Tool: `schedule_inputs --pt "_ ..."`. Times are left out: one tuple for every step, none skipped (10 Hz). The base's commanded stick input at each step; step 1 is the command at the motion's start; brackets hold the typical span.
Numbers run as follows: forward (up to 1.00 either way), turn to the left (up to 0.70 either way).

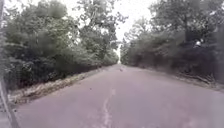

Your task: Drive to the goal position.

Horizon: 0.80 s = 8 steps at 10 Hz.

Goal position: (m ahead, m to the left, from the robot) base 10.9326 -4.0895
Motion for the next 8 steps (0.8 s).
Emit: schedule_inputs --pt "0.7 0.0" --pt "0.7 0.0" --pt "0.7 0.0" --pt "0.7 0.0" --pt "0.7 0.0" --pt "0.7 0.0" --pt "0.7 0.0" --pt "0.7 0.0"
